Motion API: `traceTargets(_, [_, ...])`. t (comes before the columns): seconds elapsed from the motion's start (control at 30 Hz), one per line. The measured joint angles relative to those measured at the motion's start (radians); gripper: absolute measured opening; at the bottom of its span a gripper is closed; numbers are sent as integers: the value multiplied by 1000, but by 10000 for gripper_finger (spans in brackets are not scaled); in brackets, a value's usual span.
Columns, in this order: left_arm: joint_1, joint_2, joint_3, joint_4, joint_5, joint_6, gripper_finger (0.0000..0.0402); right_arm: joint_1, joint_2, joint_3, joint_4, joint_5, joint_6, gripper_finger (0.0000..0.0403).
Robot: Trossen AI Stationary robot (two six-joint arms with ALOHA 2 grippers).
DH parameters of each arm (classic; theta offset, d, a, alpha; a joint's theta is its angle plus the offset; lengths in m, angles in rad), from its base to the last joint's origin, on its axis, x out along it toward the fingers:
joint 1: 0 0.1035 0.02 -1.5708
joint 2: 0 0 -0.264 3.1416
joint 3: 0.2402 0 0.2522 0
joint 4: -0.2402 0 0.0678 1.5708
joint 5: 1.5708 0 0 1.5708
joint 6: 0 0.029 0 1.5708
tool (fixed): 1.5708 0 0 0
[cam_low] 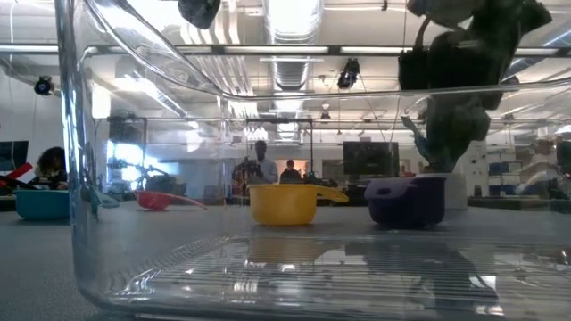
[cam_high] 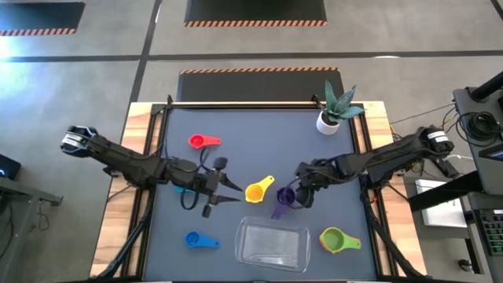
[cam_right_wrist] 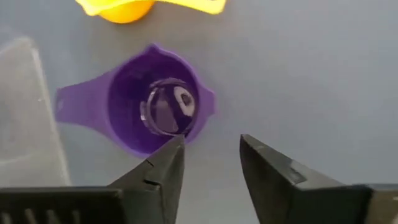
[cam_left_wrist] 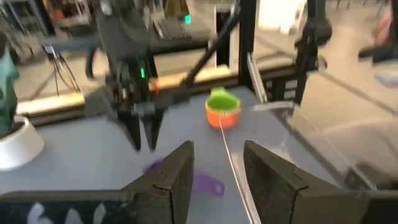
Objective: Nest measuring cups in basket
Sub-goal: Stack the violet measuring cup on top of the green measuring cup
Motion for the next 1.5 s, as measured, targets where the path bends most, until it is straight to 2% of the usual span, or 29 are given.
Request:
traceTargets(0.23, [0,15,-63,162,0,12,123,-9,84,6,86,-3,1,194])
traceTargets(0.43, [0,34,-64,199,0,16,123,-9,161,9,82,6,-6,194])
traceTargets(0.6, [0,53,-64,208,0,26,123,-18,191,9,80,11,-70,145])
traceTargets(0.8, [0,61,-64,211,0,28,123,-42,164,9,74,24,-180,26])
traceTargets(0.9, [0,61,-64,212,0,31,123,-62,144,10,64,26,-264,14])
traceTargets(1.07, [0,61,-64,217,0,31,123,-94,138,63,-46,36,-465,10])
traceTargets(1.17, [0,61,-64,217,0,31,123,-105,144,113,-106,74,-532,10])
traceTargets(1.33, [0,61,-64,216,0,31,123,-111,145,202,-175,77,-558,20])
traceTargets(1.5, [0,61,-64,210,0,31,123,-109,144,261,-237,76,-551,61])
